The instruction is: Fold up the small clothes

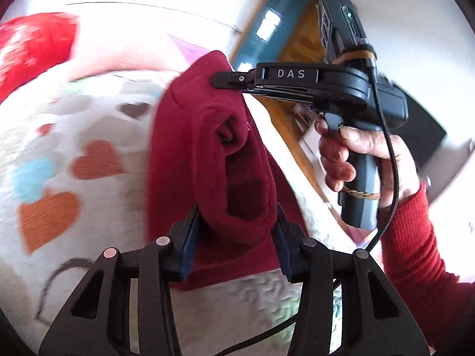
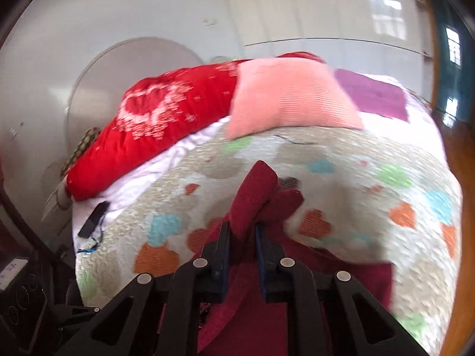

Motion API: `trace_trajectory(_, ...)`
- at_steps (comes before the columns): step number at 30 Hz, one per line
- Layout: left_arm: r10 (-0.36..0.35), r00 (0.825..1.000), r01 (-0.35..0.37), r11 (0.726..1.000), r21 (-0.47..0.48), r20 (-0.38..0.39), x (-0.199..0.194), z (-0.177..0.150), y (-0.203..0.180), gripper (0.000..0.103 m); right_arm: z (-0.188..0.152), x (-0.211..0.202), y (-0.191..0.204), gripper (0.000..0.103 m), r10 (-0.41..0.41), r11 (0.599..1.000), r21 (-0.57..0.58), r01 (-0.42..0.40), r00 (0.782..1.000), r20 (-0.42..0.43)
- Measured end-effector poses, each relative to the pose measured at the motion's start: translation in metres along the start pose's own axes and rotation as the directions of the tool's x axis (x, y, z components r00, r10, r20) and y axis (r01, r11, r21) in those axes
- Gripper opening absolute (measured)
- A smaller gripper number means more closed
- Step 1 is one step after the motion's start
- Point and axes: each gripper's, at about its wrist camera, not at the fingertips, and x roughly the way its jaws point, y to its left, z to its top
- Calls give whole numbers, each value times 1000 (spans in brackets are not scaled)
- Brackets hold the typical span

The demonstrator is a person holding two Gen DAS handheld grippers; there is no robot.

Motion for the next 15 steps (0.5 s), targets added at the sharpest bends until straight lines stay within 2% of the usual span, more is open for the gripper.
trace_trajectory(3,-15,995,17,999,28,-94,43,-9,-22,44,-36,-11,-58,13,-63,988,140,65,998,-23)
trace_trajectory(5,-3,986,10,999,46,-165,63,-15,-29,44,-59,-5,-88,8,-103,969,219,114,993,-62)
trace_trajectory(7,-14,979,25,998,53,-202,63,-19,-34,44,-83,9,-116,8,-84,947,301,114,990,-112)
trace_trajectory(10,16,986,4,993,121,-166,32,-18,-40,44,-99,9,-131,12,-7,917,398,34,998,-68)
trace_trajectory(11,27,989,-7,990,139,-144,20,-14,-37,44,-100,4,-134,19,13,906,424,6,999,-43)
trace_trajectory(12,44,993,-27,988,151,-114,8,-10,-35,44,-99,-1,-134,38,42,896,442,-32,999,-12)
trace_trajectory(14,90,994,-80,984,159,-55,-7,-4,-27,44,-100,-11,-127,64,80,882,463,-87,996,34)
trace_trajectory(15,107,993,-99,982,164,-40,-10,-2,-24,44,-100,-13,-123,64,88,881,464,-95,995,37)
